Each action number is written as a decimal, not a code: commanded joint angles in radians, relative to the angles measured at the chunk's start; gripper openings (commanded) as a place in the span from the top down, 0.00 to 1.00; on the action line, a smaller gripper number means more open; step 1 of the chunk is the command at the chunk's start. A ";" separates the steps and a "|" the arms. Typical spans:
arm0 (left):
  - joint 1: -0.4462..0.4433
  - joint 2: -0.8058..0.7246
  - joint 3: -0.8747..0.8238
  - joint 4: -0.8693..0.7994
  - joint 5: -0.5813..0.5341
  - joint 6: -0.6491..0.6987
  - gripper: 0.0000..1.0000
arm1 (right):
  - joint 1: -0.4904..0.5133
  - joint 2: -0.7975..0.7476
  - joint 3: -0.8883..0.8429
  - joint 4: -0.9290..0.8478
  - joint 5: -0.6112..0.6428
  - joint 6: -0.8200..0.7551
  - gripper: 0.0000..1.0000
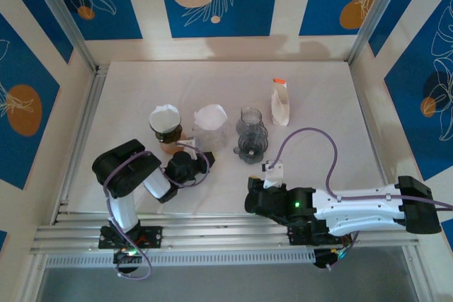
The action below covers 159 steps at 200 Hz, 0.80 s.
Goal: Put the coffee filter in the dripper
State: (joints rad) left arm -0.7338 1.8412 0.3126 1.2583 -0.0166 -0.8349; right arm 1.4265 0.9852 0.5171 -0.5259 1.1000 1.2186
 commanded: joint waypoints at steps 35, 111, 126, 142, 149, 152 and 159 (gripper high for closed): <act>0.008 -0.036 -0.085 -0.023 0.008 -0.072 1.00 | -0.001 -0.014 0.021 -0.020 0.038 0.044 0.48; -0.040 -0.334 -0.195 -0.254 0.003 -0.142 1.00 | -0.005 -0.002 0.063 -0.089 0.033 0.082 0.43; -0.054 -0.476 -0.191 -0.433 -0.001 -0.140 1.00 | -0.033 0.011 0.090 -0.119 0.004 0.074 0.41; -0.071 -0.687 -0.177 -0.693 -0.031 -0.118 1.00 | -0.104 0.027 0.132 -0.152 -0.063 0.051 0.38; -0.075 -0.787 -0.172 -0.810 -0.049 -0.112 1.00 | -0.144 0.031 0.147 -0.148 -0.101 0.014 0.37; -0.077 -0.831 -0.171 -0.855 -0.055 -0.108 1.00 | -0.164 0.031 0.154 -0.146 -0.117 -0.001 0.37; -0.079 -0.928 -0.171 -0.949 -0.068 -0.099 1.00 | -0.210 0.031 0.170 -0.141 -0.161 -0.033 0.36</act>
State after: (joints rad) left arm -0.7963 1.1622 0.1295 0.7265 -0.0311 -0.9596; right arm 1.3247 1.0111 0.6258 -0.6308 1.0359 1.2491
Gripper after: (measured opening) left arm 0.047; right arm 0.629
